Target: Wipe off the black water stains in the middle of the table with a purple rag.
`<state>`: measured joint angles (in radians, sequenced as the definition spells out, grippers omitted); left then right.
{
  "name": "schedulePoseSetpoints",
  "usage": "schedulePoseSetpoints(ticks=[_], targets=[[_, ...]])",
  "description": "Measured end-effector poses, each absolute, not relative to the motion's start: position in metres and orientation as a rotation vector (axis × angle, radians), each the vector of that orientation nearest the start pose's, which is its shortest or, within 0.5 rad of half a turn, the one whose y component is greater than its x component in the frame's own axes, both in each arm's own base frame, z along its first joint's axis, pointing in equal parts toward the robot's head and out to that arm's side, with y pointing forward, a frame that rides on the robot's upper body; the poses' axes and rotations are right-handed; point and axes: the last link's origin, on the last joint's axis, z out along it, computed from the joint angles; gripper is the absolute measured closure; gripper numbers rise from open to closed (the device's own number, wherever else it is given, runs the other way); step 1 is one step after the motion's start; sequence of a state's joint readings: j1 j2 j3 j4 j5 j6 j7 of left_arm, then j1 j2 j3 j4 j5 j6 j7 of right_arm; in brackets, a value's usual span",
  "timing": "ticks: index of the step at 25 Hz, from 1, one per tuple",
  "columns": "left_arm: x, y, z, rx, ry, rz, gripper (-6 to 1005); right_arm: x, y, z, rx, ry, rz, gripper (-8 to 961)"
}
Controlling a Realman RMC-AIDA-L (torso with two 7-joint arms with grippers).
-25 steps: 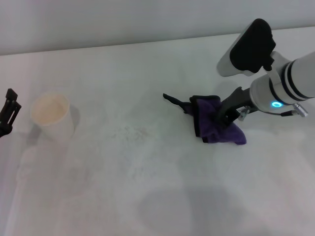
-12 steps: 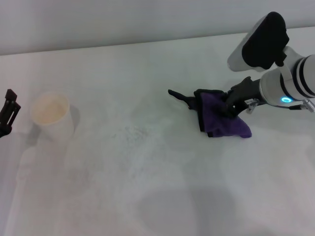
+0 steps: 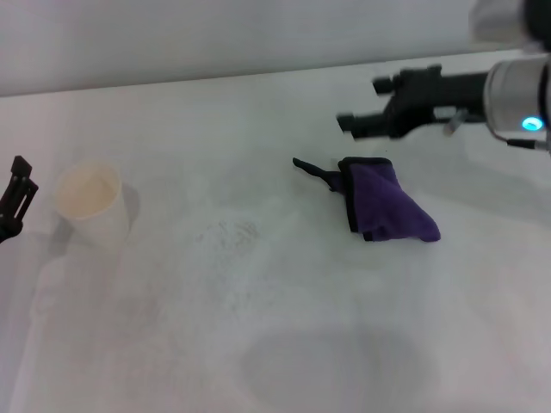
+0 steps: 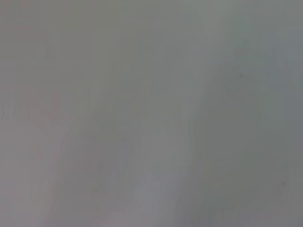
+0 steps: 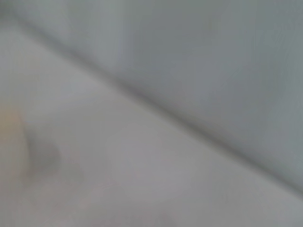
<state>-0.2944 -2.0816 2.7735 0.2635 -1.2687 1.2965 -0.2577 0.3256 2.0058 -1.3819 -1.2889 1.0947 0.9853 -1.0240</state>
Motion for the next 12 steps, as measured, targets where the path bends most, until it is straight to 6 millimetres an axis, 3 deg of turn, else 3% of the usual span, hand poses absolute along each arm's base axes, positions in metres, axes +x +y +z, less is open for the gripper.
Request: schedulePoseSetpoints(ticks=[3, 6, 10, 12], targets=[[-0.335, 0.27, -0.041, -1.561, -0.745, -0.862, 111, 0.222, 0.368, 0.043, -2.408, 0.712, 0.494, 104], [-0.334, 0.271, -0.04, -1.564, -0.741, -0.863, 111, 0.236, 0.367, 0.064, -2.305, 0.801, 0.862, 96], [-0.334, 0.272, -0.041, -1.566, -0.743, -0.864, 111, 0.275, 0.356, 0.081, -2.04, 0.916, 1.229, 86], [-0.334, 0.272, -0.041, -1.563, -0.744, -0.864, 112, 0.296, 0.348, 0.082, -1.908, 0.921, 1.291, 81]])
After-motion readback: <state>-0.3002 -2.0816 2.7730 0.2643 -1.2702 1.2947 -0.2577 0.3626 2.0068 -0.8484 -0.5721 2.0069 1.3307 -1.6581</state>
